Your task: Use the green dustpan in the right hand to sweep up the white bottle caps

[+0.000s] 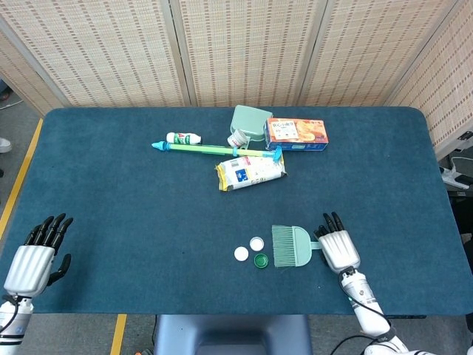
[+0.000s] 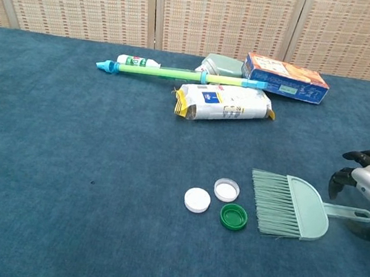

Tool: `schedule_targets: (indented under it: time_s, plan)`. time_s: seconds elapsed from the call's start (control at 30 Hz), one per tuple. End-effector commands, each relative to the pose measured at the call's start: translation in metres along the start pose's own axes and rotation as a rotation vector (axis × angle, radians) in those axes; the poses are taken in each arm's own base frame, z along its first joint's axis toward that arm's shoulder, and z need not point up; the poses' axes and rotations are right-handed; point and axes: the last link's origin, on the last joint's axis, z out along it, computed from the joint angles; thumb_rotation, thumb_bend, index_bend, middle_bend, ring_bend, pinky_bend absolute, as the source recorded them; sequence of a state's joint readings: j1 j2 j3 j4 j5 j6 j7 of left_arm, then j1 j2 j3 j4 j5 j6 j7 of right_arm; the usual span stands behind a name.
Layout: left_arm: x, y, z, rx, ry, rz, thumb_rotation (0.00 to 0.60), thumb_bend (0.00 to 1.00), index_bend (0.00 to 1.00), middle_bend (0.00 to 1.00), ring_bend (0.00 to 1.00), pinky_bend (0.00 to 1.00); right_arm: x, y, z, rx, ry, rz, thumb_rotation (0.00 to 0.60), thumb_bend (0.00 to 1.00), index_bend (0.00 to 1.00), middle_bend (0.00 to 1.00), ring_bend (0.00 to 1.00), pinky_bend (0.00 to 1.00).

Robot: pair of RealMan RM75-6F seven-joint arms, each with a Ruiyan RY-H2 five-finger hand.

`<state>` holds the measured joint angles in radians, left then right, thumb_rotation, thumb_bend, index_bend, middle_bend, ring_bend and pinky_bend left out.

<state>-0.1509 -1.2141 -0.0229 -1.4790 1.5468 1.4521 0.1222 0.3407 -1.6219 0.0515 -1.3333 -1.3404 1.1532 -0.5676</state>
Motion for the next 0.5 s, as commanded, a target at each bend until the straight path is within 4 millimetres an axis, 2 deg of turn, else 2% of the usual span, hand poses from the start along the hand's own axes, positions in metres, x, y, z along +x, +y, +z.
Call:
schedule_targets:
  time_s: [0.03, 0.5]
  plan:
    - [-0.0008, -0.0009, 0.0001, 0.001, -0.006, 0.002, 0.6, 0.47, 0.0, 0.0, 0.0, 0.15, 0.0001, -0.0003, 0.0017, -0.003, -0.006, -0.001, 0.6, 0.25, 0.41, 0.32, 0.05, 0.05]
    - [-0.0017, -0.0005, 0.0019, 0.002, -0.01, 0.004, 0.6, 0.47, 0.0, 0.0, 0.0, 0.15, -0.0021, -0.0049, 0.0064, 0.001, -0.031, -0.002, 0.6, 0.25, 0.47, 0.34, 0.07, 0.06]
